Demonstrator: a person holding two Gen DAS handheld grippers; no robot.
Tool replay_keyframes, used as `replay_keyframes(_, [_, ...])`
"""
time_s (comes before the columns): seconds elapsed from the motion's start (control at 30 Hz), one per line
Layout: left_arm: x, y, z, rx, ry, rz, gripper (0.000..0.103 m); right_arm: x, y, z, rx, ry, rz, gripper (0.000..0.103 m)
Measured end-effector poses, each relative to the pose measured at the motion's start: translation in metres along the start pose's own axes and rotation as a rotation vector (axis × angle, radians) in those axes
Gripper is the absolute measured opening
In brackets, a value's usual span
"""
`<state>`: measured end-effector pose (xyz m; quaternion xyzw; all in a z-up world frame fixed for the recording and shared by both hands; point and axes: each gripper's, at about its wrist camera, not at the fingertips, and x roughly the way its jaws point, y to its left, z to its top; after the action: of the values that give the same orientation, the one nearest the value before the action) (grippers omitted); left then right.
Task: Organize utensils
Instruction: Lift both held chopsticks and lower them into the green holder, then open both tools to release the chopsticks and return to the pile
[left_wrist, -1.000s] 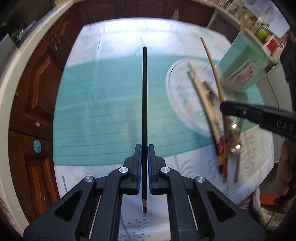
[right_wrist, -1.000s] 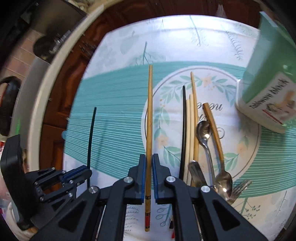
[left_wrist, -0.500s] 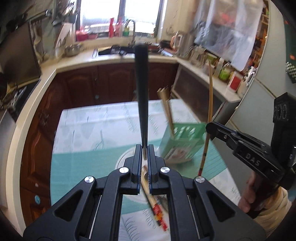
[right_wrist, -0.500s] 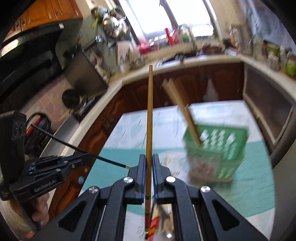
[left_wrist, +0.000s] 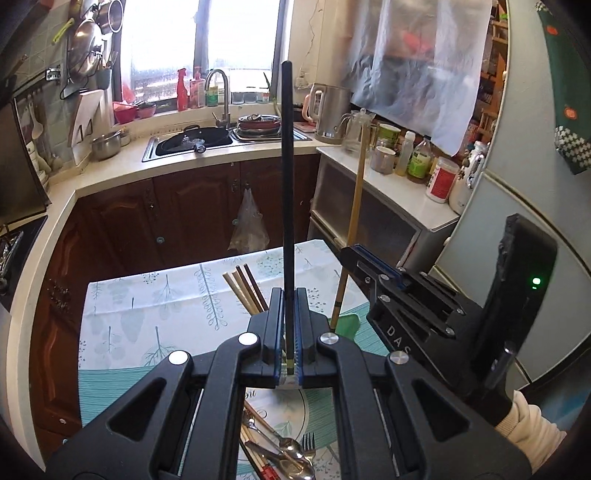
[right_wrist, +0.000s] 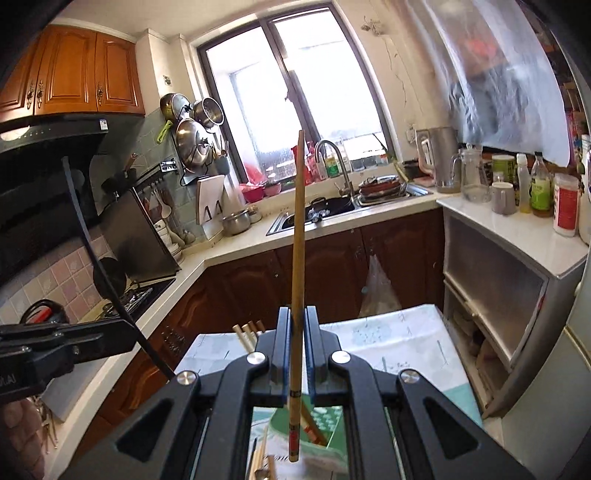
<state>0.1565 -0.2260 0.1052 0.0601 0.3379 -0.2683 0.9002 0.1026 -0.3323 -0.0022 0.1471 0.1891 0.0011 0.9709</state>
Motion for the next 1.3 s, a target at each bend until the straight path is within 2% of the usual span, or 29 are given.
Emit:
replay_keyframes(0.17, [0.051,0.016,-0.012,-0.041,0.013,-0.005,0.003,0.017,-0.013,-0.007,0.013,-0.020,-0.010,0.006])
replay_keyframes(0.3, [0.074,0.023,-0.015,-0.066,0.009,-0.022,0.003,0.030,-0.017,-0.014,0.003,-0.012,-0.004,0.006])
replay_keyframes(0.43, [0.093,0.027,-0.027,-0.052,-0.002,-0.024,0.003,0.038,-0.015,-0.024,-0.038,-0.017,0.010,0.006])
replay_keyframes(0.7, [0.132,0.041,-0.075,-0.082,0.114,-0.056,0.003,0.048,-0.007,-0.050,-0.172,-0.011,0.030,0.007])
replay_keyframes(0.9, [0.142,0.054,-0.108,-0.092,0.197,-0.058,0.003,0.046,0.002,-0.070,-0.290,0.044,0.072,0.007])
replay_keyframes(1.0, [0.143,0.063,-0.117,-0.099,0.237,-0.052,0.004,0.048,0.005,-0.078,-0.330,0.106,0.092,0.007])
replay_keyframes(1.17, [0.133,0.079,-0.123,-0.118,0.248,-0.048,0.005,0.050,0.012,-0.088,-0.387,0.194,0.097,0.007])
replay_keyframes(1.3, [0.124,0.087,-0.131,-0.136,0.265,-0.035,0.008,0.046,0.012,-0.087,-0.359,0.219,0.111,0.009])
